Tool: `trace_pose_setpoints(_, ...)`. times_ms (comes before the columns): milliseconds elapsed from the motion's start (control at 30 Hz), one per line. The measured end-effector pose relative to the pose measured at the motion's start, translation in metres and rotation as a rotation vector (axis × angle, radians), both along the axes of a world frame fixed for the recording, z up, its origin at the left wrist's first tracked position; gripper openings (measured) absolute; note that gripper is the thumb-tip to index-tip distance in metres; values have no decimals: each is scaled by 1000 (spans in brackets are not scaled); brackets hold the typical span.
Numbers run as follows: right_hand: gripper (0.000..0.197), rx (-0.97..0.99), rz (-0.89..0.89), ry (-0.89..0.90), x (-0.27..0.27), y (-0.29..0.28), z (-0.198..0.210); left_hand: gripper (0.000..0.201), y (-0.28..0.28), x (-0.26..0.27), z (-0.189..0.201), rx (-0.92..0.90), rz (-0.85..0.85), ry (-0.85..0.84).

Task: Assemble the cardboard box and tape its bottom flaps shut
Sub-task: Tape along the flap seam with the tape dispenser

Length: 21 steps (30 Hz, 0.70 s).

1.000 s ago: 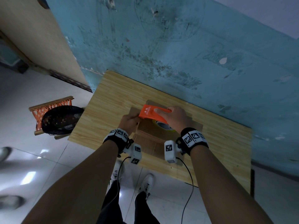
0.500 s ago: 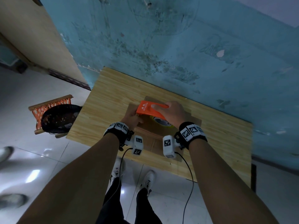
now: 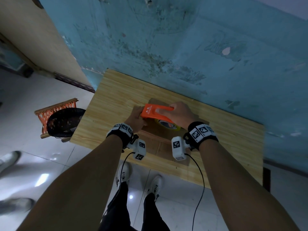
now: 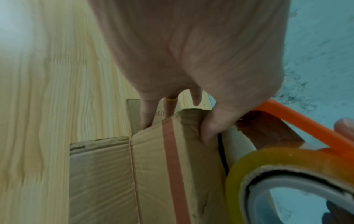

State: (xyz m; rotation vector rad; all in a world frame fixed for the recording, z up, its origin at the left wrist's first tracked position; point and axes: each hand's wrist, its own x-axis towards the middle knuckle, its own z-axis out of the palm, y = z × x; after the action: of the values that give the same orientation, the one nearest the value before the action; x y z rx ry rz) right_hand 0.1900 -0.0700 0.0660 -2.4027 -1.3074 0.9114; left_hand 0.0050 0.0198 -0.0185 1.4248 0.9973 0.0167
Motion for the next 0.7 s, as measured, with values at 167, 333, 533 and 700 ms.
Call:
trace_pose_setpoints(167,61,15,7,-15,0,-2,1,83,3,4,-14,107,-21,127)
trace_pose_setpoints(333,55,21,-46,10,19,-19,7,83,5,2,-18,102,24,74)
trace_pose_setpoints(533,51,37,-69,52,40,-47,11,79,5,6,-37,135,13,-46)
trace_pose_setpoints(700,56,47,-77,29,43,-50,9,82,10,6,-49,185,-13,-48)
